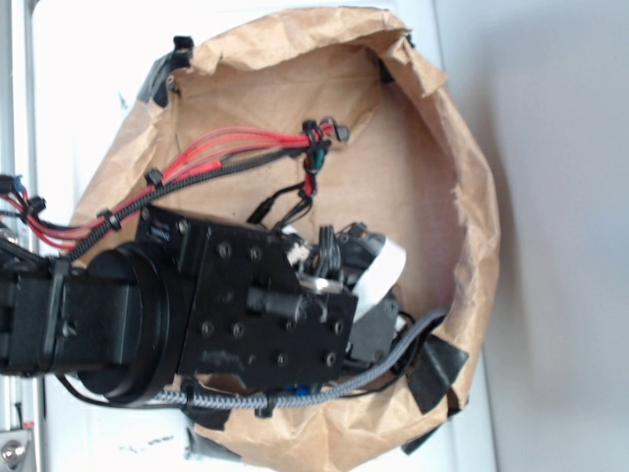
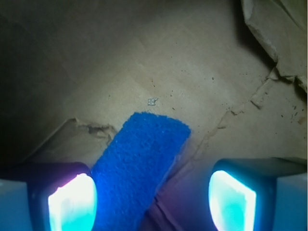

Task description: Grab the blue sponge.

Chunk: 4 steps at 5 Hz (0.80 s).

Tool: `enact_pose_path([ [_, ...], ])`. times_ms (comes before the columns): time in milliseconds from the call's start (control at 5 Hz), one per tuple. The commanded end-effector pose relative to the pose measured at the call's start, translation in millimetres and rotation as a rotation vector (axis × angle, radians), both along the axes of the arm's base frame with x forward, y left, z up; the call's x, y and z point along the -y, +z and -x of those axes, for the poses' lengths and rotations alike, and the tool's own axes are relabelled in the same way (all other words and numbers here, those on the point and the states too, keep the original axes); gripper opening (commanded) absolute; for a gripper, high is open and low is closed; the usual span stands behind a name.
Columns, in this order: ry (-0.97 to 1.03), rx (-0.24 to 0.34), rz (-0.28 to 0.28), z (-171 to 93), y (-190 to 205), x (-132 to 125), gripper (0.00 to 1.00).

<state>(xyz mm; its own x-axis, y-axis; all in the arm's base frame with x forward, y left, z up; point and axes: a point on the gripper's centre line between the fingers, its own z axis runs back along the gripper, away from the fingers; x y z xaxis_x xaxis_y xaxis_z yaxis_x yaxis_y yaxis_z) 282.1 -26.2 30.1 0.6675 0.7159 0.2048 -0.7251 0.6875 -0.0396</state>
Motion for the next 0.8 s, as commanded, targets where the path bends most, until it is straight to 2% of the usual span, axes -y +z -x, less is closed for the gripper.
enact_pose_path([
  [0, 0.063, 0.047, 0.060, 5, 17, -6, 1.00],
  [200, 0.083, 0.075, 0.110, 9, 31, -11, 1.00],
  [400, 0.116, 0.102, 0.188, 5, 47, -18, 1.00],
  [600, 0.133, 0.100, 0.203, -3, 48, -22, 1.00],
])
